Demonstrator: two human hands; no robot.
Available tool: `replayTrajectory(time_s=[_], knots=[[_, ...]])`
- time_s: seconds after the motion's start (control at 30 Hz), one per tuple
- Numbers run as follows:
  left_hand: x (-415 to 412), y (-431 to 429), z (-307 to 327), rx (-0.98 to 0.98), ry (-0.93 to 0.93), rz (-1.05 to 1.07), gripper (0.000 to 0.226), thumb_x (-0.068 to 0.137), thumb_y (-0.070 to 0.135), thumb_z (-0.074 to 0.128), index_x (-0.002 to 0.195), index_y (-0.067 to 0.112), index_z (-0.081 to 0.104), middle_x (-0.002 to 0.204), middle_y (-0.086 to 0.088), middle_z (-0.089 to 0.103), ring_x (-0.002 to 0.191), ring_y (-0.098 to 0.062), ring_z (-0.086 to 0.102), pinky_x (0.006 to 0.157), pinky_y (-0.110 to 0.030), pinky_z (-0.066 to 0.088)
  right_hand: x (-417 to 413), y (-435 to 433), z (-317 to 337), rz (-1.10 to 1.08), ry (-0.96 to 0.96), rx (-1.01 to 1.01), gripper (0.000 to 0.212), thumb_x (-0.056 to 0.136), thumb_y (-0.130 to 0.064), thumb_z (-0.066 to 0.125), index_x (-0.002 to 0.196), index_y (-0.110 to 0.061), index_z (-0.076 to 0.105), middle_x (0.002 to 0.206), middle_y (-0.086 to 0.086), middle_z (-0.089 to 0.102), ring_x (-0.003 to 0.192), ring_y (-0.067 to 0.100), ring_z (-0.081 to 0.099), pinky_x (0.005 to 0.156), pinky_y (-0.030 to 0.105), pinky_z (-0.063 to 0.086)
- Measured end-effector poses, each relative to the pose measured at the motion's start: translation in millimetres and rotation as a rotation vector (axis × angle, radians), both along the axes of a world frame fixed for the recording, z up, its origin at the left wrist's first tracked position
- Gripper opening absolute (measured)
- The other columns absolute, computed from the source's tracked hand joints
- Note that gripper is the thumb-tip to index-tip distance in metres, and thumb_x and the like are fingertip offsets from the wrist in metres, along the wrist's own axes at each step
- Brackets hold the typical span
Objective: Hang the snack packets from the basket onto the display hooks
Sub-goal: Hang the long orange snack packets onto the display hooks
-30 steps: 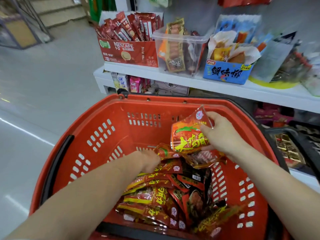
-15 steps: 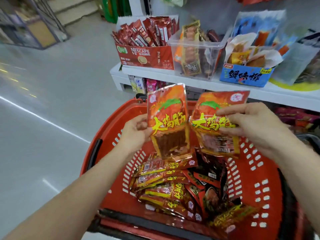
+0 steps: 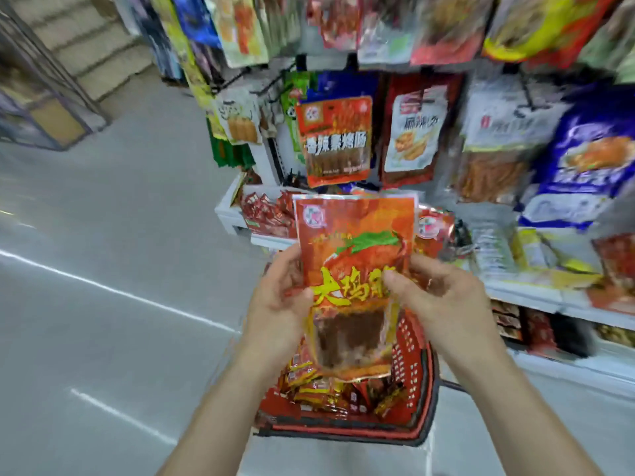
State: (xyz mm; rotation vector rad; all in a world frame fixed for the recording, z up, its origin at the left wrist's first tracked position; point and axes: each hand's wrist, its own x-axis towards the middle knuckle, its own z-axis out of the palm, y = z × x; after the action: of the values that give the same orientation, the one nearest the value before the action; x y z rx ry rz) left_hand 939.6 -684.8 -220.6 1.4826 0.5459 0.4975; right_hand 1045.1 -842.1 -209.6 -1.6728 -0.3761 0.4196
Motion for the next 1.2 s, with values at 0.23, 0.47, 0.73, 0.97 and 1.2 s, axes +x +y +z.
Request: replayTrajectory(time_s=[0.23,0.47,0.73,0.97,1.2], knots=[[-12.7,-52.6,165.3,-0.081,-0.054,-0.034,0.046,0.072,-0.005,0.076,0.104,0.023,0.058,0.091,0.009,0.074,0.084,-0.008,0.068,0.074,-0.024,0.055,-37.0,-49.3,168.7,-0.202,-0.138,0.038,0.029,0.081,-0.018,0.075,0.056,-0.012,0.062,0.049,-0.006,0.048,0.051,0.003,0.038,0.049,0.020,0.031],[6.4,-85.8,284.7,0.286,-0.089,-0.194,0.016,0.068,0.019,0.083,0.062,0.029,0.072,0.064,0.010,0.070,0.062,-0.001,0.063,0.059,-0.020,0.051,-70.9,-97.6,235.0,-0.239,-0.242,-0.015,0.011,0.076,-0.016,0.079,0.067,-0.021,0.076,0.066,-0.008,0.072,0.061,0.004,0.062,0.058,0.023,0.050],[41.5,-170.2,318.2,0.500,-0.004,-0.501,0.020,0.075,0.012,0.078,0.062,0.026,0.072,0.061,0.004,0.069,0.053,-0.003,0.058,0.049,-0.018,0.048,-51.2,-199.8,256.3,-0.391,-0.279,-0.019,0.009,0.075,-0.013,0.080,0.075,-0.021,0.078,0.073,-0.012,0.074,0.071,0.006,0.069,0.065,0.022,0.054],[100.3,-294.2,287.8,0.780,-0.098,-0.535,0.024,0.086,0.013,0.068,0.071,0.032,0.063,0.078,0.020,0.063,0.072,-0.002,0.058,0.065,-0.019,0.047,-4.9,-336.0,260.8,-0.385,-0.244,-0.006,0.019,0.078,-0.010,0.078,0.069,-0.027,0.076,0.071,-0.013,0.074,0.067,-0.001,0.067,0.061,0.013,0.048],[146.2,-377.4,251.8,1.000,-0.213,-0.494,0.003,0.080,0.019,0.060,0.078,0.019,0.063,0.116,0.010,0.052,0.109,0.008,0.040,0.092,-0.002,0.025,50.6,-439.9,238.9,-0.347,-0.214,0.054,0.042,0.080,-0.020,0.073,0.105,-0.051,0.059,0.106,-0.001,0.071,0.091,0.010,0.069,0.073,0.021,0.055]])
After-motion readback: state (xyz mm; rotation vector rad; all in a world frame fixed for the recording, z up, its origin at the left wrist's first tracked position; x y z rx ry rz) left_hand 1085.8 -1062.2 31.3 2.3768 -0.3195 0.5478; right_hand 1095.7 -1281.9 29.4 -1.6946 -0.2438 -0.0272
